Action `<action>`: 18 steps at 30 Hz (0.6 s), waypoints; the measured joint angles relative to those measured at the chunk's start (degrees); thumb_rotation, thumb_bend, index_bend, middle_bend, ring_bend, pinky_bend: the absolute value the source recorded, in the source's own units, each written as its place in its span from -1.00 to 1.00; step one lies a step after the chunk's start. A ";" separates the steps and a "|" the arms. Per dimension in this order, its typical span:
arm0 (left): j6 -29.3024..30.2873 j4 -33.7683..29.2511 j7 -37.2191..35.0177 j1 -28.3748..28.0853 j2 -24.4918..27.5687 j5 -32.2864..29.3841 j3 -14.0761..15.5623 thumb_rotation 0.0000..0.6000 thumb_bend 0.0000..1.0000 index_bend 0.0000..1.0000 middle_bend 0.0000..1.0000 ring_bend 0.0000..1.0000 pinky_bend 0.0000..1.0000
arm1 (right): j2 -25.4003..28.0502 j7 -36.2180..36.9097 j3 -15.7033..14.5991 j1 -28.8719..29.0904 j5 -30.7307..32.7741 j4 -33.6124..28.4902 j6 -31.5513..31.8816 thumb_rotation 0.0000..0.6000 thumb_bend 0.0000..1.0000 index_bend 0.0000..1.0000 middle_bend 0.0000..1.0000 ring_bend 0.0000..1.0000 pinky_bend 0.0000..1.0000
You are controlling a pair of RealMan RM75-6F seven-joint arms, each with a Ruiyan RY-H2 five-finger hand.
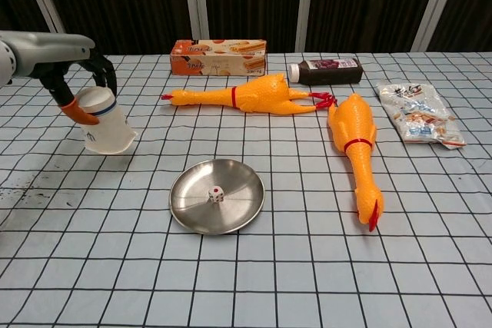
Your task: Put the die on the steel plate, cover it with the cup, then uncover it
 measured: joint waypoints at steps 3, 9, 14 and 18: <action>-2.25 4.25 -2.11 0.88 -1.70 0.74 0.65 1.00 -0.23 -0.13 -0.29 -1.00 -1.00 | -0.07 -0.24 0.02 0.06 0.12 -0.01 -0.07 1.00 -0.96 -0.89 -1.00 -0.82 -1.00; -3.68 8.19 -2.97 1.86 -4.57 2.58 1.78 1.00 -0.26 -0.40 -0.52 -1.00 -1.00 | -0.13 -0.45 -0.02 0.26 0.29 -0.04 -0.49 1.00 -0.96 -0.89 -1.00 -0.82 -1.00; -3.90 7.05 -2.24 1.80 -4.30 2.60 1.89 1.00 -0.60 -0.89 -0.95 -1.00 -1.00 | -0.25 -0.52 0.01 0.27 0.24 0.05 -0.35 1.00 -0.96 -0.89 -1.00 -0.82 -1.00; -4.06 4.57 -2.31 1.81 -2.92 3.04 1.65 1.00 -0.76 -1.00 -1.00 -1.00 -1.00 | -0.14 -0.49 -0.01 0.26 0.22 -0.06 -0.36 1.00 -0.96 -0.89 -1.00 -0.83 -1.00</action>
